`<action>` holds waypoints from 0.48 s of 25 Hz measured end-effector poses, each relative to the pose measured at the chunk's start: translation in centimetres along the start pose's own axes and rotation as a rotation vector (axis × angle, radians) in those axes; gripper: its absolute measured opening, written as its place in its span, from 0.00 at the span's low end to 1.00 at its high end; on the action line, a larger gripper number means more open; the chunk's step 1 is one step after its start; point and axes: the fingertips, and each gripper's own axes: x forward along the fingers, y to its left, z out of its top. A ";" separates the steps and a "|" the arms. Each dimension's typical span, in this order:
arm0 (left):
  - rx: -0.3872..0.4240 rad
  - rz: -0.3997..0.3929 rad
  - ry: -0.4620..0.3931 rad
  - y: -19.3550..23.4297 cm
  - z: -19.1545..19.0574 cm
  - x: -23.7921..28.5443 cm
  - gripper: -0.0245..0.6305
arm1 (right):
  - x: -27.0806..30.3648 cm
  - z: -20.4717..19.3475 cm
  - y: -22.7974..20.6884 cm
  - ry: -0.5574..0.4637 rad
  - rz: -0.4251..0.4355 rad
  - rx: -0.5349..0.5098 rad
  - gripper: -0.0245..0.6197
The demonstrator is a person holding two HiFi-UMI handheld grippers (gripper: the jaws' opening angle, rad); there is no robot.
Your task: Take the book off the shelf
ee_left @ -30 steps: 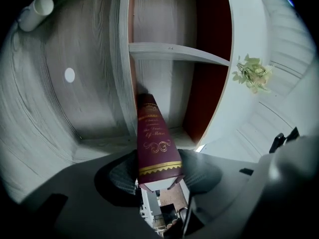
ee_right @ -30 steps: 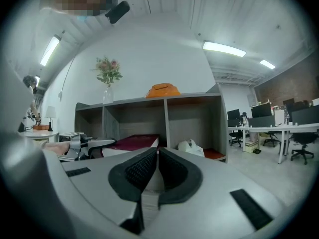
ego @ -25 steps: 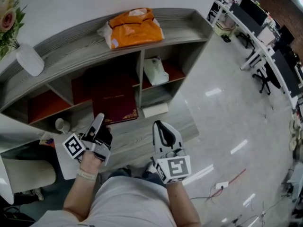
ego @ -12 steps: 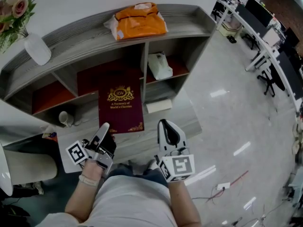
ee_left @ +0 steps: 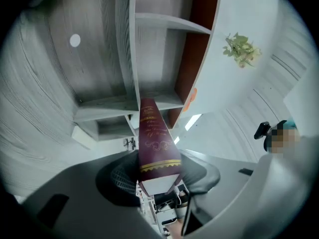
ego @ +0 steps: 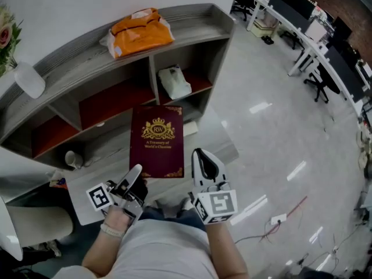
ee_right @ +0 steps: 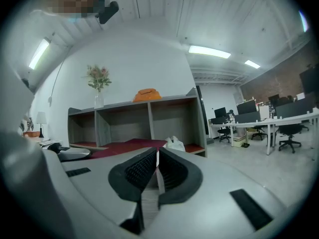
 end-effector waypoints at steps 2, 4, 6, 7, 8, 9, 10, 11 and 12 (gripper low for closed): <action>-0.008 -0.005 0.042 0.2 -0.8 1.3 0.39 | -0.8 0.1 -1.1 -0.001 -0.034 0.003 0.08; -0.021 -0.012 0.080 0.2 -1.6 2.7 0.39 | -1.7 0.3 -2.4 -0.003 -0.072 0.005 0.08; -0.034 -0.021 0.120 0.3 -2.4 4.1 0.39 | -2.7 0.5 -3.6 -0.009 -0.112 0.005 0.08; -0.039 -0.026 0.142 0.3 -2.8 4.8 0.39 | -3.2 0.6 -4.2 -0.010 -0.134 0.007 0.08; -0.042 -0.031 0.164 0.4 -3.2 5.6 0.39 | -3.7 0.6 -4.7 -0.010 -0.156 0.011 0.08; -0.046 -0.036 0.186 0.4 -3.6 6.2 0.39 | -4.2 0.6 -5.3 -0.011 -0.178 0.014 0.08; -0.050 -0.040 0.207 0.4 -4.0 6.9 0.39 | -4.7 0.6 -5.8 -0.012 -0.200 0.017 0.08; -0.054 -0.045 0.229 0.3 -4.5 7.5 0.39 | -5.3 0.6 -6.3 -0.013 -0.221 0.019 0.08; -0.058 -0.051 0.250 0.2 -4.9 8.2 0.39 | -5.8 0.7 -6.7 -0.016 -0.241 0.022 0.08</action>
